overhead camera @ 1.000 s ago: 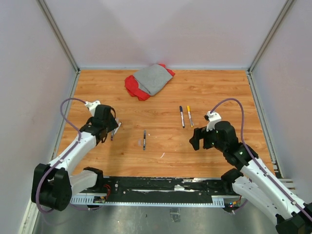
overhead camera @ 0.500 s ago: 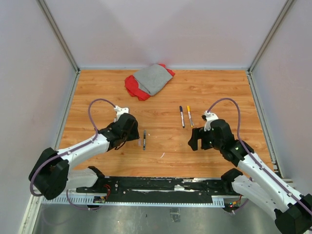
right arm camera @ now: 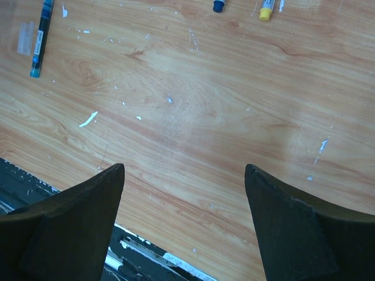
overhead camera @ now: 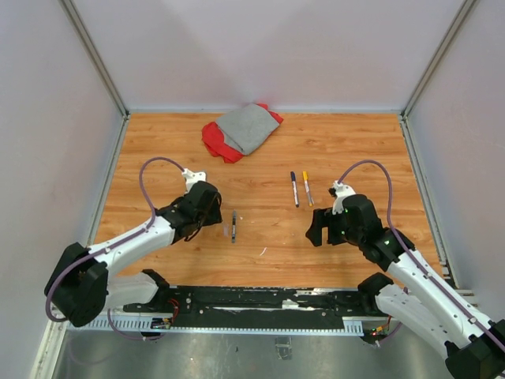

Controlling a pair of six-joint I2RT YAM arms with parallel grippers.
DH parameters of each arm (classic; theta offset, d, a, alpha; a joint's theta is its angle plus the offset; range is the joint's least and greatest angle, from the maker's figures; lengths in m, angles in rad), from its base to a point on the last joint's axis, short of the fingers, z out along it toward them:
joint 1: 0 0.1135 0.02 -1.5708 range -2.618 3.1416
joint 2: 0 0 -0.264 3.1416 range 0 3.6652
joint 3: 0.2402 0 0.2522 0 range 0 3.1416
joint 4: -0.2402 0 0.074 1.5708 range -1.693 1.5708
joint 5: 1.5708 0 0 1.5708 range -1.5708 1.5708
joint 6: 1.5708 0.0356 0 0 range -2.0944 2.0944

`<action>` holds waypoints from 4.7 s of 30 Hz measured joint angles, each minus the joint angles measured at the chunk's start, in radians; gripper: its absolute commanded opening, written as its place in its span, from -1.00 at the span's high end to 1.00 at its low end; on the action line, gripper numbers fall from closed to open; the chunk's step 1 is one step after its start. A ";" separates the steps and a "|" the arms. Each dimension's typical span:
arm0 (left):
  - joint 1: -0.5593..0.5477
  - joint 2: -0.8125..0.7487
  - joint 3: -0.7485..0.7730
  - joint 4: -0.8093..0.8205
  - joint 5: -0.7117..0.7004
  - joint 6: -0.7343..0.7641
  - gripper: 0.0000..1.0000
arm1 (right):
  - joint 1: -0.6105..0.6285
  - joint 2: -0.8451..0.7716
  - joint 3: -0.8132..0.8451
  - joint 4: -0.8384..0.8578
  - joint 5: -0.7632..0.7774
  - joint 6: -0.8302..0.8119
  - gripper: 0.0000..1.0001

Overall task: Insert the pens into the pen caps
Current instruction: Pick up the pen from the center of the board, then place the pen at the center of the board.

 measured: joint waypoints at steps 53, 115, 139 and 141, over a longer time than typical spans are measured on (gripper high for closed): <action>0.484 0.138 -0.017 0.026 0.117 0.145 0.37 | 0.000 -0.010 0.010 -0.049 -0.044 -0.015 -0.68; -0.149 0.224 0.137 0.045 0.104 -0.072 0.71 | 0.000 -0.008 0.010 -0.050 -0.044 -0.024 -0.70; -0.227 0.341 0.237 0.051 0.047 -0.112 0.22 | 0.000 -0.011 0.010 -0.050 -0.044 -0.024 -0.71; -0.185 0.295 0.238 0.052 0.042 -0.079 0.23 | 0.000 -0.012 0.010 -0.051 -0.044 -0.024 -0.71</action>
